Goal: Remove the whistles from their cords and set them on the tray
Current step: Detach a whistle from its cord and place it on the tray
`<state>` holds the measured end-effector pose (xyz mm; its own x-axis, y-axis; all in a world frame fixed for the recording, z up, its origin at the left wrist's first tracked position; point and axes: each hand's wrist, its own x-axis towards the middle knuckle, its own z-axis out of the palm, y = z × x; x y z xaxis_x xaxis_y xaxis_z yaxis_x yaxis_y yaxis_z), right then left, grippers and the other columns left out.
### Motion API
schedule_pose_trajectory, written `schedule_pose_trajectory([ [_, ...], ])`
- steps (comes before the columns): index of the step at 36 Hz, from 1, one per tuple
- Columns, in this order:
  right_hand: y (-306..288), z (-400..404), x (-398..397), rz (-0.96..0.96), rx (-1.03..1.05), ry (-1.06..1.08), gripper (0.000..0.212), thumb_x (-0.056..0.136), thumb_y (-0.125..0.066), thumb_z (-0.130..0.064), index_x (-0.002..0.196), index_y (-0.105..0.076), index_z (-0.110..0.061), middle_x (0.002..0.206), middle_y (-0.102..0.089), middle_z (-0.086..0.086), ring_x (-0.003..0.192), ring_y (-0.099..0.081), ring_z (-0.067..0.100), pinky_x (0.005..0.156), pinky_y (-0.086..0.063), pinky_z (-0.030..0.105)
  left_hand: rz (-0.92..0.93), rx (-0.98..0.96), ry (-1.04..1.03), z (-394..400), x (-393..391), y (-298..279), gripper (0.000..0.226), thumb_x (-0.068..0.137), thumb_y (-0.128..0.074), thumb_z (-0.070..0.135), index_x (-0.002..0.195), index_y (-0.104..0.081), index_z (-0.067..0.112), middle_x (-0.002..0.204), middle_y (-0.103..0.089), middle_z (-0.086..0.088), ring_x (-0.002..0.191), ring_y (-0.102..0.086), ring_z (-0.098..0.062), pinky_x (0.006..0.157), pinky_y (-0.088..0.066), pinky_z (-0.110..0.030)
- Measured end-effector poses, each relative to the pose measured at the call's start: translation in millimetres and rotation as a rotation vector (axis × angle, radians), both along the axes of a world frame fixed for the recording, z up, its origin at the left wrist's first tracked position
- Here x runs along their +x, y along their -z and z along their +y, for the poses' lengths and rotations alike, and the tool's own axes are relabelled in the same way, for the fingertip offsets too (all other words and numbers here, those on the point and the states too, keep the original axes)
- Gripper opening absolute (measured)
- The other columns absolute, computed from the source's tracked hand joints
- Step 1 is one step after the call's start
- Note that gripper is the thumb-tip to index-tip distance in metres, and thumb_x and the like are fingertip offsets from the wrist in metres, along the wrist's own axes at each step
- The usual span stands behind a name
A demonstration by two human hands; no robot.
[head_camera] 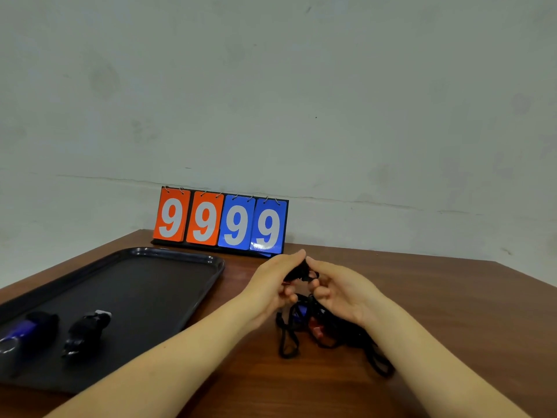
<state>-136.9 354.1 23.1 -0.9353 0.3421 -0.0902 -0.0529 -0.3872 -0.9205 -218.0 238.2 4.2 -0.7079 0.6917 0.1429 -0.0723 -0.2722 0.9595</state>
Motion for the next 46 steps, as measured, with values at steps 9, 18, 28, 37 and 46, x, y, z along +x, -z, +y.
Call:
schedule_pose_trajectory([
  [9,7.6,-2.6,-8.6,0.117,0.116,-0.058,0.032,0.088,-0.059,0.001,0.12,-0.058,0.004,0.092,-0.066,0.017,0.071,-0.062,0.016,0.058,-0.052,0.021,-0.244,0.158,0.024,-5.2,-2.0,-3.4,0.027,0.09,-0.061,0.025,0.105,-0.059,0.003,0.067,-0.054,-0.005,0.047,-0.045,-0.008,0.049,-0.041,-0.019],
  [18,11.1,-9.7,-7.0,0.134,1.186,0.437,0.021,0.087,-0.059,-0.007,0.08,-0.056,-0.027,0.077,-0.058,-0.005,0.065,-0.049,0.004,0.058,-0.038,0.006,-0.356,0.117,0.066,-2.7,2.1,-8.1,0.029,0.091,-0.06,0.028,0.109,-0.054,0.006,0.055,-0.044,0.0,0.044,-0.028,-0.006,0.036,-0.027,-0.013],
  [28,11.5,-10.9,-5.3,0.244,1.102,0.424,0.029,0.085,-0.056,-0.001,0.078,-0.062,-0.029,0.075,-0.065,-0.005,0.063,-0.057,0.005,0.057,-0.041,0.009,-0.472,0.152,0.298,-11.9,0.4,-16.7,0.032,0.073,-0.068,0.036,0.082,-0.051,0.011,0.052,-0.032,0.003,0.035,-0.023,-0.005,0.032,-0.02,-0.012],
  [37,12.1,-13.3,-1.7,0.26,1.173,0.417,0.017,0.085,-0.061,-0.01,0.08,-0.059,-0.026,0.069,-0.058,-0.005,0.059,-0.046,0.003,0.058,-0.04,0.012,-0.379,0.138,0.295,-12.3,0.9,-20.3,0.042,0.068,-0.075,0.031,0.098,-0.053,0.01,0.059,-0.036,0.003,0.043,-0.021,-0.004,0.04,-0.021,-0.012],
  [46,1.0,-24.1,3.8,0.33,0.534,0.244,0.016,0.091,-0.056,0.0,0.082,-0.063,-0.012,0.073,-0.064,0.001,0.058,-0.058,0.006,0.053,-0.045,0.018,-0.542,0.246,0.181,-14.6,-10.9,-19.0,0.028,0.08,-0.069,0.032,0.087,-0.05,0.013,0.05,-0.027,0.006,0.035,-0.019,-0.005,0.029,-0.022,-0.014],
])
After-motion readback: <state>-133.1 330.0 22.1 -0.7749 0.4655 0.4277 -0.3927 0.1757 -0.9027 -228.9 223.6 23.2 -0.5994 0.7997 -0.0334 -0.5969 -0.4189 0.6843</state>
